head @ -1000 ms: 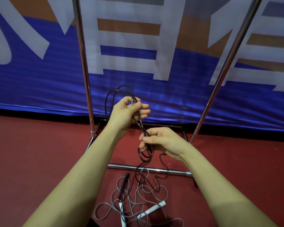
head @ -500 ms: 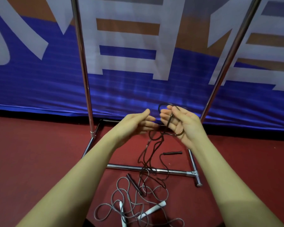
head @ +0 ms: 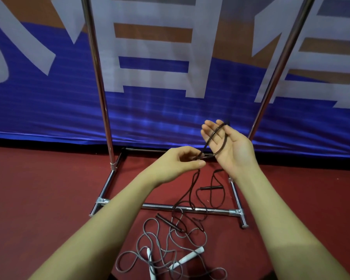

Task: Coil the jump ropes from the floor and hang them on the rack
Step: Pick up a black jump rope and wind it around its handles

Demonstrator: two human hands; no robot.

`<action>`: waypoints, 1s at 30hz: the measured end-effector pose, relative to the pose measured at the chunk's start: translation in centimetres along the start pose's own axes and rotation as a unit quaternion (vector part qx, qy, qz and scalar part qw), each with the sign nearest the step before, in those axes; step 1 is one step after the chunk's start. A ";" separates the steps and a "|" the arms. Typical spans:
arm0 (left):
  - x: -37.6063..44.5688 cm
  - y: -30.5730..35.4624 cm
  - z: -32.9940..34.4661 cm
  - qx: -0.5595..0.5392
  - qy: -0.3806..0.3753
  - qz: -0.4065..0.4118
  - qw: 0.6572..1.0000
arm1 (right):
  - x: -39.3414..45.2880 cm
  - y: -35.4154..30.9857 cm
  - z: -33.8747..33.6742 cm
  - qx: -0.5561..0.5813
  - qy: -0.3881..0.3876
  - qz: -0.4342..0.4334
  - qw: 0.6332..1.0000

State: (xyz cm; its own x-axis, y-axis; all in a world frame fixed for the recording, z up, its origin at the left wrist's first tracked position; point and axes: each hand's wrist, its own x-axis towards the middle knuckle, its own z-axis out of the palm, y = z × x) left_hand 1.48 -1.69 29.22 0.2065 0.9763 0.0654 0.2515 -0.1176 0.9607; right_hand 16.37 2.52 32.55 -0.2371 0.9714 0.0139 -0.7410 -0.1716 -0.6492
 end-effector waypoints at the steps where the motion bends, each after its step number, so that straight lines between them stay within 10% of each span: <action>1: 0.0 0.1 0.0 0.002 0.001 0.009 1.000 | 0.1 -0.2 -0.2 -0.003 0.000 -0.001 1.000; 7: 0.1 0.5 -0.6 -0.096 -0.015 -0.041 0.994 | 0.6 -0.2 -1.1 -0.077 0.000 -0.004 0.997; 15: 0.7 1.0 -2.0 -0.285 0.150 -0.026 0.946 | 0.7 1.7 -1.3 -0.190 -0.034 0.098 0.976; 30: 1.4 0.2 -4.8 -0.337 0.285 -0.008 0.897 | -0.8 4.3 -1.0 -0.356 -0.282 0.215 0.865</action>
State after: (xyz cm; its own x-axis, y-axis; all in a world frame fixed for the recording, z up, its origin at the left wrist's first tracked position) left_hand -2.71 0.57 30.76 -0.3575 0.9339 -0.0074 -0.4184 -0.1531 0.8953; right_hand 14.02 1.20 28.95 -0.8115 0.5746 -0.1065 0.0178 -0.1580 -0.9873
